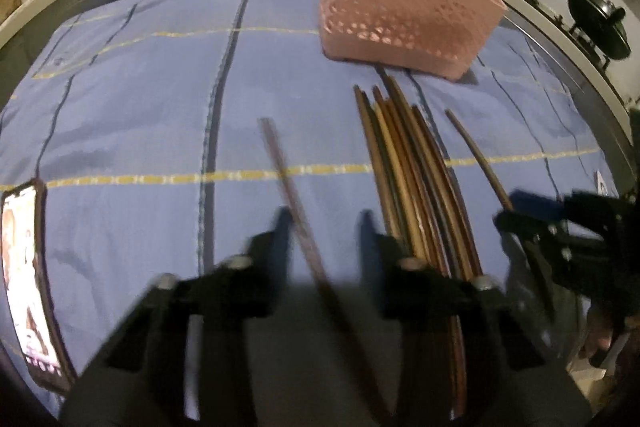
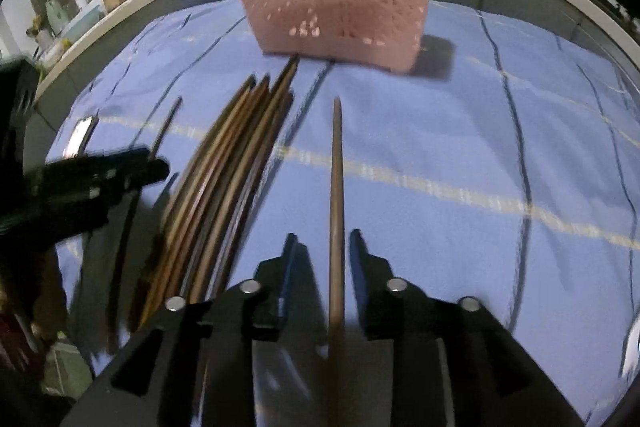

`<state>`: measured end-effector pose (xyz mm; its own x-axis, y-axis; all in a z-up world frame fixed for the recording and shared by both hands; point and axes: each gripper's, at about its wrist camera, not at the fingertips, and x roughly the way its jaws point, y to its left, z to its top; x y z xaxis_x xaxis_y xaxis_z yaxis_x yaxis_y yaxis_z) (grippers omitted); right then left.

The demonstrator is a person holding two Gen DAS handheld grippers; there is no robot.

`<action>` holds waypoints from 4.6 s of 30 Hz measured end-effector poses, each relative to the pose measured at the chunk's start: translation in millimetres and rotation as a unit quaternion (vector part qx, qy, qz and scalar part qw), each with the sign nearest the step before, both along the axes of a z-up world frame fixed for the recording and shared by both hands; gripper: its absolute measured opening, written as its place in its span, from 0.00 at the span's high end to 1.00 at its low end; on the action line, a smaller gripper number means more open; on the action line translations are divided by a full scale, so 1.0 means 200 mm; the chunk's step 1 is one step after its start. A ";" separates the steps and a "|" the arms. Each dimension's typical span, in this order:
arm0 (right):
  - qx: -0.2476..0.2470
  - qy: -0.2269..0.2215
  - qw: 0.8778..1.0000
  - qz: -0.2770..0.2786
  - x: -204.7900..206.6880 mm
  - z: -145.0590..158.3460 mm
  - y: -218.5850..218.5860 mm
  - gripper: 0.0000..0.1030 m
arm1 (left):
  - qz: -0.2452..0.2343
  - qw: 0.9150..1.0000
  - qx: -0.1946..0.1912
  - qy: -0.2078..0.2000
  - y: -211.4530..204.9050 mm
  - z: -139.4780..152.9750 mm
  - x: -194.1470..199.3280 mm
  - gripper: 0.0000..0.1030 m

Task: Organize utensils
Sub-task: 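Lift the chopstick with the right gripper and drop it into the pink holder, then return the right gripper to the chopsticks and close on another one, then lift the chopstick with the right gripper and drop it into the pink holder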

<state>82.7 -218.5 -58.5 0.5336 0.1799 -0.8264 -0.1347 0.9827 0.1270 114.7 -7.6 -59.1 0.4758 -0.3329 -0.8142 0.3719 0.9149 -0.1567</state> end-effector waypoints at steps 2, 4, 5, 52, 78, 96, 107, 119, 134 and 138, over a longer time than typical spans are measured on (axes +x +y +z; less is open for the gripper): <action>0.000 -0.003 1.000 0.004 0.07 0.01 0.01 0.72 | 0.006 1.000 -0.020 0.008 0.02 -0.01 0.05 0.93; 0.005 -0.001 1.000 0.011 0.12 0.01 0.01 0.95 | 0.010 0.999 -0.035 0.019 0.03 0.00 0.09 0.95; 0.016 0.002 1.000 0.011 0.13 0.01 0.01 0.95 | 0.010 0.999 -0.039 0.021 0.03 0.00 0.10 0.95; 0.215 -0.295 0.930 -0.034 0.21 0.79 -0.25 0.24 | 0.064 0.963 -0.088 -0.246 -0.17 0.83 0.17 0.28; 0.007 -0.055 0.998 0.001 -0.34 -0.06 0.19 0.66 | -0.017 1.000 -0.011 -0.008 -0.04 -0.03 -0.33 0.67; -0.030 -0.065 0.997 -0.011 -0.37 -0.06 0.17 0.66 | 0.002 0.999 0.019 -0.031 -0.10 -0.01 -0.26 0.66; -0.051 -0.080 0.995 -0.019 -0.37 -0.07 0.16 0.66 | 0.000 0.995 0.080 -0.062 -0.18 -0.02 -0.27 0.64; -0.026 -0.053 0.997 -0.052 -0.52 -0.08 -0.02 0.89 | -0.022 0.997 0.064 -0.042 0.02 -0.04 -0.43 0.89; -0.019 -0.033 0.999 -0.028 -0.46 -0.06 0.00 0.81 | -0.017 1.000 0.019 -0.014 0.02 -0.02 -0.29 0.54; -0.021 -0.030 0.999 -0.016 -0.37 -0.05 0.03 0.71 | -0.017 0.999 0.028 -0.020 -0.01 -0.01 -0.23 0.54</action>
